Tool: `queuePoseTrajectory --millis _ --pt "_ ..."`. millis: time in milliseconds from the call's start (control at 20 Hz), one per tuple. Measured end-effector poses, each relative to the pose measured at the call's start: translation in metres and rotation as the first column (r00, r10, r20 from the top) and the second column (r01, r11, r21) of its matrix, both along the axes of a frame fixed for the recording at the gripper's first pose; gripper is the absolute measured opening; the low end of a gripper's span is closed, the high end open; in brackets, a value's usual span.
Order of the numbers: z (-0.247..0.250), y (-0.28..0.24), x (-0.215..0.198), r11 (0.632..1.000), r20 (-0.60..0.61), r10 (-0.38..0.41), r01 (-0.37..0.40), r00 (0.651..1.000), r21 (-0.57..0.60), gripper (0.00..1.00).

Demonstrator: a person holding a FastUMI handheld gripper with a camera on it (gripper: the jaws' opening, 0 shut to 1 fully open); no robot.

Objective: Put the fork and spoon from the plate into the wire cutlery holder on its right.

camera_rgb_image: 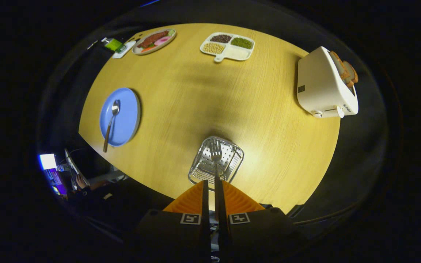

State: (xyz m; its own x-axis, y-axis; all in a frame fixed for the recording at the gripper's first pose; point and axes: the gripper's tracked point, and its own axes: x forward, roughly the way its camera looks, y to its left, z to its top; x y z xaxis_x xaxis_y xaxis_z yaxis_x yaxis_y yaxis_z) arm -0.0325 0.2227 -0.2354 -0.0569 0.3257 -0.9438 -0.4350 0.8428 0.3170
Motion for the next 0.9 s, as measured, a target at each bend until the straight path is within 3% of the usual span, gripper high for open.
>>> queuePoseTrajectory --millis 200,450,600,900 --pt "0.039 0.042 -0.001 0.987 0.122 -0.078 0.059 0.989 0.152 0.13" --pt "0.075 0.124 -0.027 0.955 0.198 -0.064 0.002 0.978 0.296 0.16" --pt "0.08 0.185 -0.053 0.931 0.169 -0.022 -0.042 0.985 0.364 0.24" --pt "0.057 0.29 -0.093 0.915 0.056 0.033 -0.053 0.998 0.4 0.26"
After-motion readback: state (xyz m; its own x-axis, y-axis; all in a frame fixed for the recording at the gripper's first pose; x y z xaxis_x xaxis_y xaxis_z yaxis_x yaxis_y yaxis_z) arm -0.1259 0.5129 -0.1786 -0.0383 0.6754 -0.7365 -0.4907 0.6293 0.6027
